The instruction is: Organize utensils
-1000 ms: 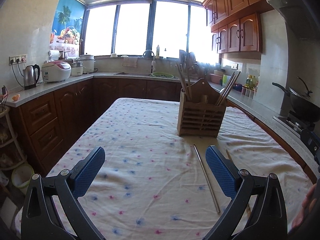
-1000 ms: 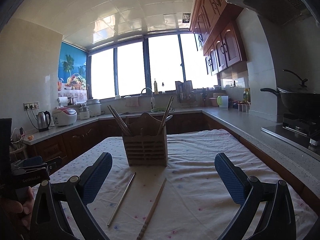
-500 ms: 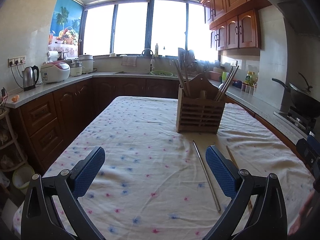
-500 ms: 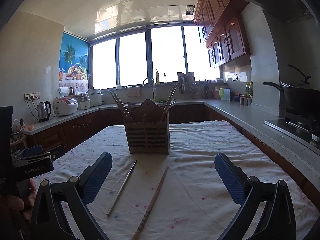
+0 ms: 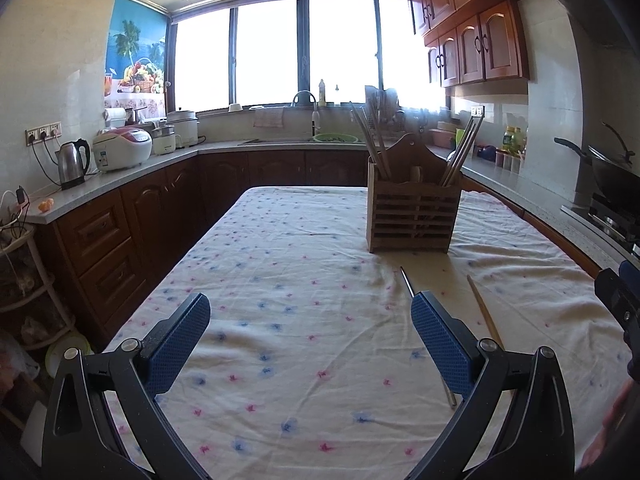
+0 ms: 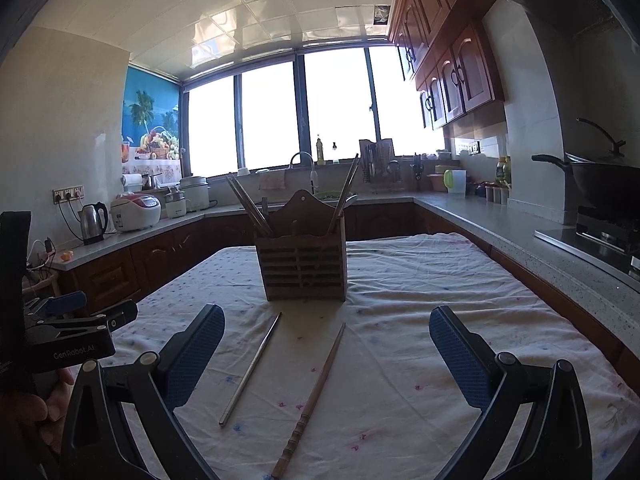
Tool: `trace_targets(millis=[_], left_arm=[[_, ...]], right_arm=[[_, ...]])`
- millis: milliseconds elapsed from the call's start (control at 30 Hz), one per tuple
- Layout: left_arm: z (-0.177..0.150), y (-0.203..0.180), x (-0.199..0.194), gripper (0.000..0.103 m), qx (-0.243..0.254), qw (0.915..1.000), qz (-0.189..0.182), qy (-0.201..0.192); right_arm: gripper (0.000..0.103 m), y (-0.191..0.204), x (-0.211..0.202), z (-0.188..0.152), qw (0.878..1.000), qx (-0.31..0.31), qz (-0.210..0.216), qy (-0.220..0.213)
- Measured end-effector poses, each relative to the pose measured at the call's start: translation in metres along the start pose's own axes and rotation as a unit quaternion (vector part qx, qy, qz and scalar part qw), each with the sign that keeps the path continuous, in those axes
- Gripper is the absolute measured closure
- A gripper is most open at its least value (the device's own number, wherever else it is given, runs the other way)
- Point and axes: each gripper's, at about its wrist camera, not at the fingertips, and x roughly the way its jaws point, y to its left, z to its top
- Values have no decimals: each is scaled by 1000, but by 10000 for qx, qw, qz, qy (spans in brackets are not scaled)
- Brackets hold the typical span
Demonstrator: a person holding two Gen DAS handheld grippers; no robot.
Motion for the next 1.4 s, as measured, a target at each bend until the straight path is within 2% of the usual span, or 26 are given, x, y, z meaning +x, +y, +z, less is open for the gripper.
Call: trace_targets(millis=[233,900,1400], left_arm=[[-1,-3,0,0,44,10000,70,11],[-6,-18,-7,0,344,9994,-36,-89],[-7,-18,-8,0,345,9994,-44,-69]], right_arm=[[0,1,0,-3,10000,4,36,-13],[0,0,2,-8,10000,47,25,5],[0,-2,2,-8,10000,9,-10,8]])
